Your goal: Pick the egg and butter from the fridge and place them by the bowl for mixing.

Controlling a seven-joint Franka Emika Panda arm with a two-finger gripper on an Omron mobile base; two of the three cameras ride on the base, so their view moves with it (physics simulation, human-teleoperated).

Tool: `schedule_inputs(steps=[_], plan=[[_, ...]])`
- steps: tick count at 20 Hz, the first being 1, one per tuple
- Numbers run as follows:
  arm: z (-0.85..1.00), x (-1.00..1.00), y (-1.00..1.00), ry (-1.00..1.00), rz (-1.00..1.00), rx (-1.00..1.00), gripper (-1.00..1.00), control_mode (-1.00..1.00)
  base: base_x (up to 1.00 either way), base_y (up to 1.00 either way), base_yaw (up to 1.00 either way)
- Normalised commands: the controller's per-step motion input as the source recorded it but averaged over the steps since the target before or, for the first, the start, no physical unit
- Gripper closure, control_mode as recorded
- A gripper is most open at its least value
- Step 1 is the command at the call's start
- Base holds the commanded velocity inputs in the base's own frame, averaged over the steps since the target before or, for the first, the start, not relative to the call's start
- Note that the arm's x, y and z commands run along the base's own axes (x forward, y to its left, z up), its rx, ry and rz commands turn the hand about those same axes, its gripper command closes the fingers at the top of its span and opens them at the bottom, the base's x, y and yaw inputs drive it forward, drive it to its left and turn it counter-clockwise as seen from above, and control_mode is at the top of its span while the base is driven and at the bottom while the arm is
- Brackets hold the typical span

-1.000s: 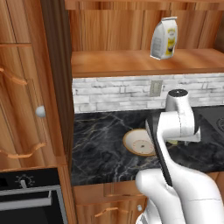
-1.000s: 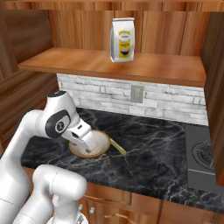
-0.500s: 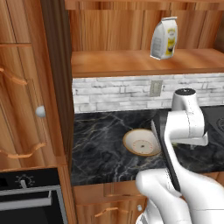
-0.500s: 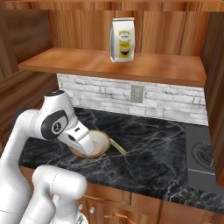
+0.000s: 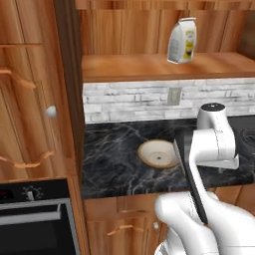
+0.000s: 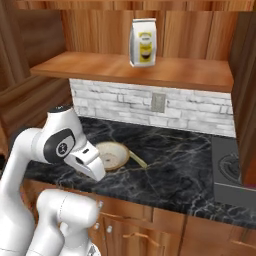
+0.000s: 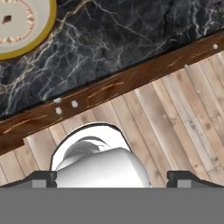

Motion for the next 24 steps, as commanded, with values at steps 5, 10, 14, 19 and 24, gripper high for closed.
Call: schedule_inputs(steps=[5, 10, 14, 19, 24], plan=[[0.00, 0.00, 0.00, 0.00, 0.00, 0.00, -1.00, 1.00, -0.95, 0.00, 0.00], [0.00, 0.00, 0.00, 0.00, 0.00, 0.00, -1.00, 1.00, -1.00, 0.03, 0.00], [0.00, 0.00, 0.00, 0.00, 0.00, 0.00, -1.00, 1.00, -0.96, 0.00, 0.00], [0.00, 0.00, 0.00, 0.00, 0.00, 0.00, -1.00, 1.00, -0.20, -0.30, -0.50], [0.00, 0.00, 0.00, 0.00, 0.00, 0.00, -1.00, 1.00, 0.00, -0.28, -0.90]])
